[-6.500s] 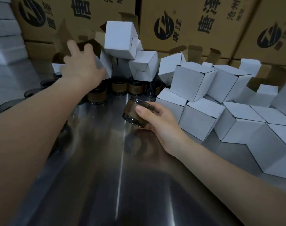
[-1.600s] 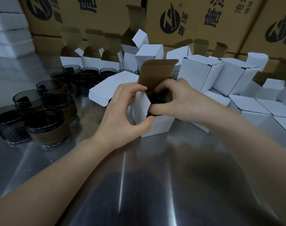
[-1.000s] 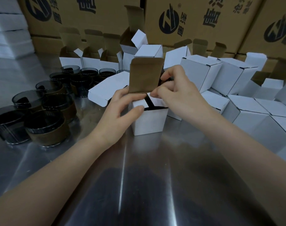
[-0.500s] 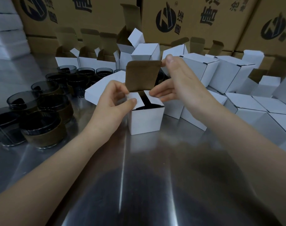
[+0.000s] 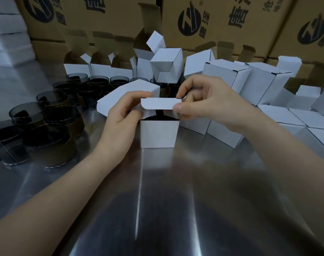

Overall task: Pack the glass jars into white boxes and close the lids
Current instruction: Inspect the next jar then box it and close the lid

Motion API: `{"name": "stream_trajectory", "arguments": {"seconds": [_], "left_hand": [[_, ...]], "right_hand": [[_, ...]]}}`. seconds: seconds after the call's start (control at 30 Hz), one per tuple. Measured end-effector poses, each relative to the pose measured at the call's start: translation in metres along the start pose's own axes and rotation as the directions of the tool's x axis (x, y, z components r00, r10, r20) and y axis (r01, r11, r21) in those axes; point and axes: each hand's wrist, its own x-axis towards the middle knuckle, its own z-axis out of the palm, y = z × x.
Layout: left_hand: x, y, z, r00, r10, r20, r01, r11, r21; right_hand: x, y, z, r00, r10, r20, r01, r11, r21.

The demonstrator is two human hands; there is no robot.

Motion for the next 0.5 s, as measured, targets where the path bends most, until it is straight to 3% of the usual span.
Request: {"name": "stream_trajectory", "arguments": {"seconds": [0.13, 0.5], "left_hand": [[0.0009, -0.0021, -0.0053, 0.995, -0.046, 0.086, 0.057, 0.991, -0.119], [-0.0027, -0.0022, -0.0080, 0.983, 0.079, 0.167, -0.088, 0.995, 0.046]], "right_hand": [[0.0014, 0.0021, 0.0011, 0.998, -0.053, 0.016, 0.054, 0.990, -0.133], [0.0021, 0.0043, 0.0064, 0.995, -0.095, -0.024, 0.083, 0.949, -0.305]]}}
